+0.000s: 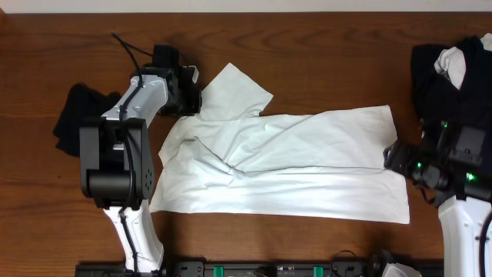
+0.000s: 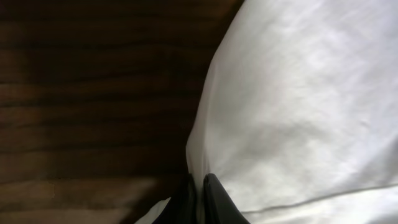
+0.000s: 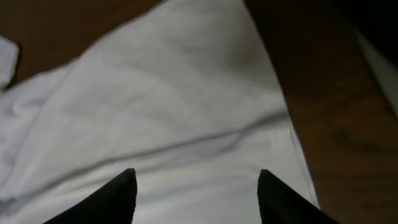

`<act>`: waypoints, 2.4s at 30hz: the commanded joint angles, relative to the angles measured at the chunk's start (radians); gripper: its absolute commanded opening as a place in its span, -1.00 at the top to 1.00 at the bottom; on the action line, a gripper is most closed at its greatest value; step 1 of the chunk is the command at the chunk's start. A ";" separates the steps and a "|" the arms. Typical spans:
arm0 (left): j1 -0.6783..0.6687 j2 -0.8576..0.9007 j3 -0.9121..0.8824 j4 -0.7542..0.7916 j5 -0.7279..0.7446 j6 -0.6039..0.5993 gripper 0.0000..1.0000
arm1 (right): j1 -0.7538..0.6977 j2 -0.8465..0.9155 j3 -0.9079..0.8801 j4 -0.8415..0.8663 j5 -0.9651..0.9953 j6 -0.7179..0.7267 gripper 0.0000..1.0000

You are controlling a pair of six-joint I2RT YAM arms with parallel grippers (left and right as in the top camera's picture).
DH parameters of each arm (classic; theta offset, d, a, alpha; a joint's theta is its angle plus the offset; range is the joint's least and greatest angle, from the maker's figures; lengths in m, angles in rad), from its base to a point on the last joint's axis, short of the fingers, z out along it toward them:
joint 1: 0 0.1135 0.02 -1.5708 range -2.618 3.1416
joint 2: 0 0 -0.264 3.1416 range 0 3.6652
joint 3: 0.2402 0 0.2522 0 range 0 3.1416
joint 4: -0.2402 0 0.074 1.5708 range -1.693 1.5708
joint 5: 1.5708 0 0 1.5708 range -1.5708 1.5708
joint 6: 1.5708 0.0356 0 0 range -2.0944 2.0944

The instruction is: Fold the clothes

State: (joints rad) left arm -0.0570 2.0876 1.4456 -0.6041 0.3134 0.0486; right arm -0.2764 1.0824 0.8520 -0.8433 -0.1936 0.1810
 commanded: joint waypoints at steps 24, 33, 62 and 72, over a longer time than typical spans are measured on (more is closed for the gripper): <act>-0.001 -0.081 -0.008 -0.012 0.060 -0.264 0.88 | 0.009 0.793 0.014 0.990 0.002 0.005 -0.26; -0.001 -0.081 -0.008 -0.012 0.059 -0.264 0.88 | 0.010 0.865 0.014 1.011 -0.019 0.004 0.08; 0.021 -0.156 -0.008 -0.071 0.060 -0.260 0.88 | -0.022 0.621 0.017 0.793 0.030 0.005 0.98; 0.086 -0.240 -0.008 -0.201 0.060 -0.260 0.88 | -0.054 0.388 0.017 0.611 0.092 0.005 0.97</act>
State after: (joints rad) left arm 0.0120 1.8790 1.4441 -0.7868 0.3683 -0.2096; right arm -0.3161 1.5063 0.8692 -0.2062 -0.1459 0.1822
